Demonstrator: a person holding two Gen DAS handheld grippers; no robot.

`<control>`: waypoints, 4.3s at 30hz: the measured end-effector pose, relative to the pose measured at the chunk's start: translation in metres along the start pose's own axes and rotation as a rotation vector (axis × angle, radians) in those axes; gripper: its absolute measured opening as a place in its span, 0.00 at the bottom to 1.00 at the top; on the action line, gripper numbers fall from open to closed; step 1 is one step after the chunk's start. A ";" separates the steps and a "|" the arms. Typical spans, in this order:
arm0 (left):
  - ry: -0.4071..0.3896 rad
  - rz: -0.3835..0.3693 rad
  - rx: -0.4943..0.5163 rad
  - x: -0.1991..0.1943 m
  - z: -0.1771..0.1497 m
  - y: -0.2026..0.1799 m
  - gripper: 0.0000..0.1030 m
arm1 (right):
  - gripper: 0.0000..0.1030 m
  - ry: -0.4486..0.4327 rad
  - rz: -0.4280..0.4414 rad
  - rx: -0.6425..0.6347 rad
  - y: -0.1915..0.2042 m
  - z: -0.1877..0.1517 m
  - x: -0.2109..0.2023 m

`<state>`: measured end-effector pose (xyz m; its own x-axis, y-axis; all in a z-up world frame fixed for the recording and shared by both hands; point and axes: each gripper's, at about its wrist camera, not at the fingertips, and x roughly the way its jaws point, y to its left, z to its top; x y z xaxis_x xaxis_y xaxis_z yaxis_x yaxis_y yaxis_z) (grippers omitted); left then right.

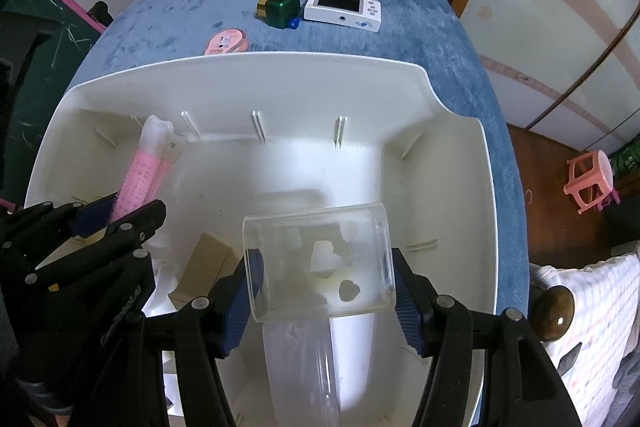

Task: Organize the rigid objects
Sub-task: 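Lower the roller and clear box into the tray and open both tools, then move both tools back toward the pink tape dispenser and green jar, then grasp the pink tape dispenser with the left tool while the right grasps the green jar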

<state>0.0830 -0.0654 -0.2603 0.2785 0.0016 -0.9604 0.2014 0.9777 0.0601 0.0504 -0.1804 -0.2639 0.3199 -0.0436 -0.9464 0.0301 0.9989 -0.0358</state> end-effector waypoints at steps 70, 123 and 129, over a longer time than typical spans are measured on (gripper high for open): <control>0.047 -0.201 0.066 0.041 0.176 0.053 0.80 | 0.67 0.109 0.273 0.396 -0.033 0.242 0.033; 0.105 -0.280 -0.020 0.092 0.165 0.064 0.51 | 0.45 0.374 0.272 0.334 0.030 0.285 0.139; 0.071 -0.281 -0.016 0.085 0.159 0.075 0.51 | 0.44 0.340 0.323 0.352 0.013 0.275 0.124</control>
<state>0.2709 -0.0257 -0.2940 0.1479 -0.2554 -0.9554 0.2462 0.9452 -0.2146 0.3506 -0.1778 -0.2931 0.0450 0.3280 -0.9436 0.3131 0.8923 0.3252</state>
